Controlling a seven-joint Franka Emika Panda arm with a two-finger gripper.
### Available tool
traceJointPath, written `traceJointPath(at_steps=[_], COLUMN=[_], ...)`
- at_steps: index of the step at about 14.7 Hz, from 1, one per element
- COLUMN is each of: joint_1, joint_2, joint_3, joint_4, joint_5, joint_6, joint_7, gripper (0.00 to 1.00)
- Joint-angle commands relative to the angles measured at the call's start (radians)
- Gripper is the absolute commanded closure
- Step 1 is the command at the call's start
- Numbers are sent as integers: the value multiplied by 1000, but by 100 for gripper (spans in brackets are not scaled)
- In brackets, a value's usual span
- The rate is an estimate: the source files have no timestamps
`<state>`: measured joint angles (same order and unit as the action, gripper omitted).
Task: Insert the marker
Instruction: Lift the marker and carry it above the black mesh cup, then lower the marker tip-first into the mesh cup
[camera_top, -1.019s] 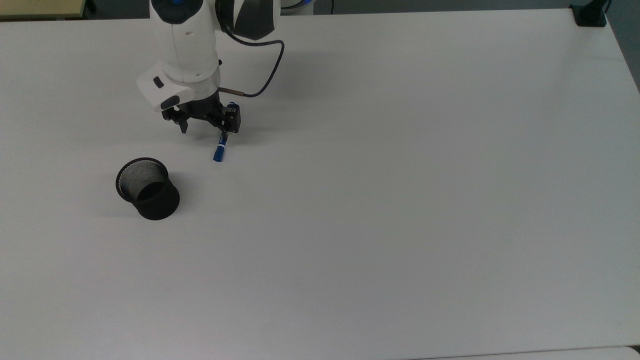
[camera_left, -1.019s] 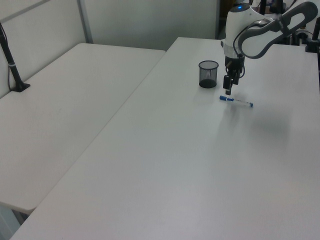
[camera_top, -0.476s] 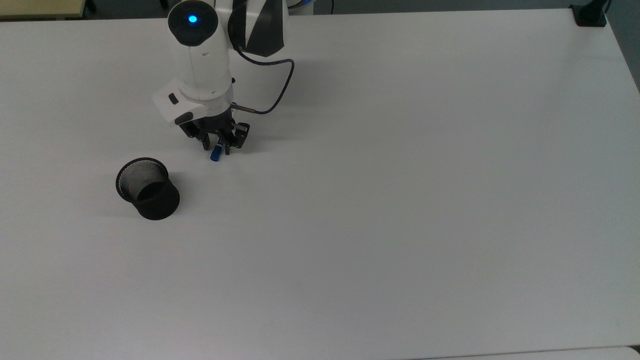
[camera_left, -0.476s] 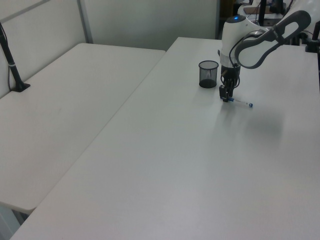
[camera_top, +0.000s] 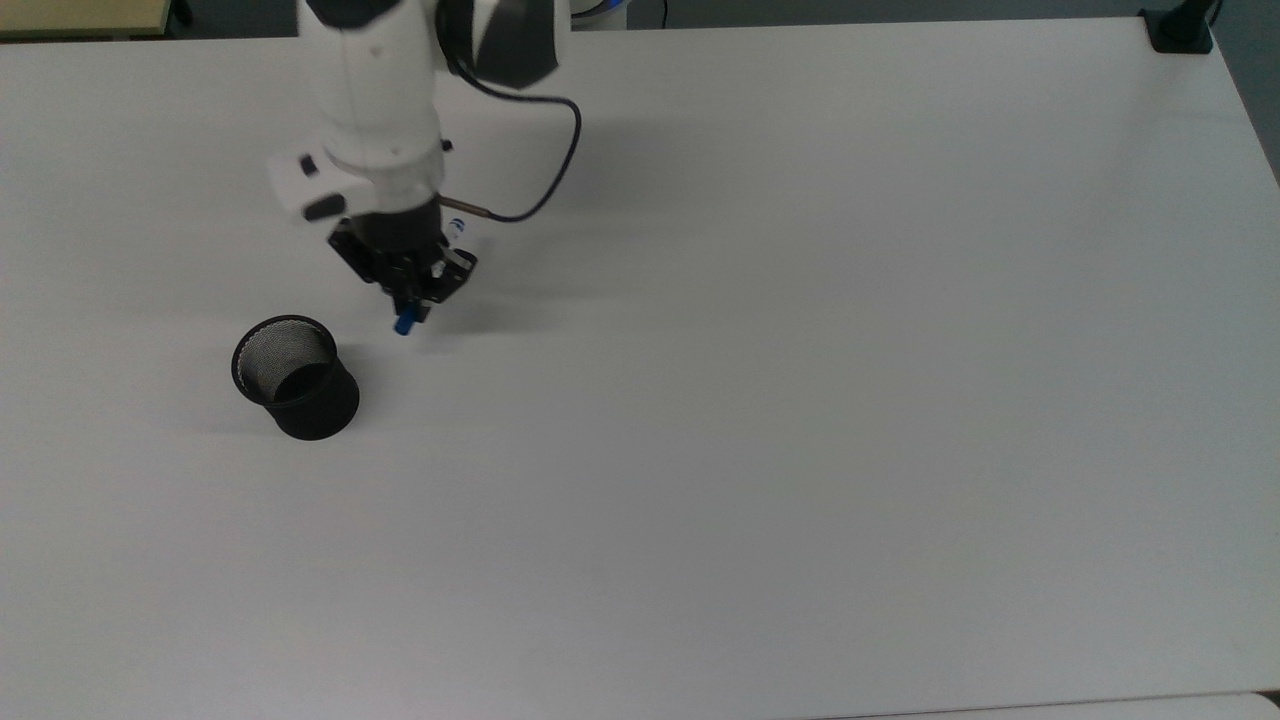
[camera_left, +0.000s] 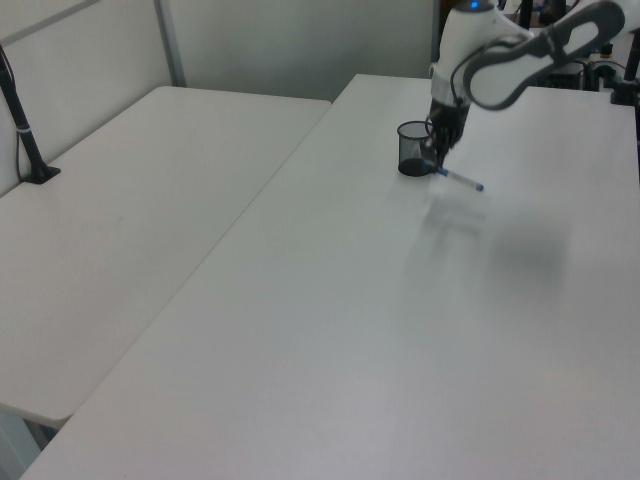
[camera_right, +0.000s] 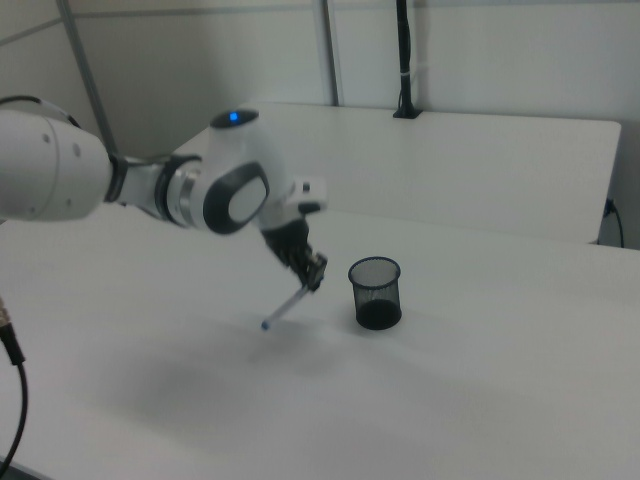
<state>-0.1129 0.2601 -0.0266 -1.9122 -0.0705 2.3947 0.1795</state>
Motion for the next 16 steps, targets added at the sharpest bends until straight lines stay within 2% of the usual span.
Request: traceJointPath(at_steps=[1, 3, 6, 8, 13, 16], joint_1=[-53, -60, -71, -94, -128, -146], joint_2=[-131, -148, -110, -73, 76, 102], joint_3=[14, 14, 13, 11, 10, 10], joint_4=[48, 70, 9, -20, -22, -14], joint_5=[26, 28, 9, -26, -37, -38], joint_6=[3, 85, 436, 571, 852, 880], joint_7=[-6, -9, -11, -28, -38, -40], gripper=[100, 100, 100, 100, 100, 100])
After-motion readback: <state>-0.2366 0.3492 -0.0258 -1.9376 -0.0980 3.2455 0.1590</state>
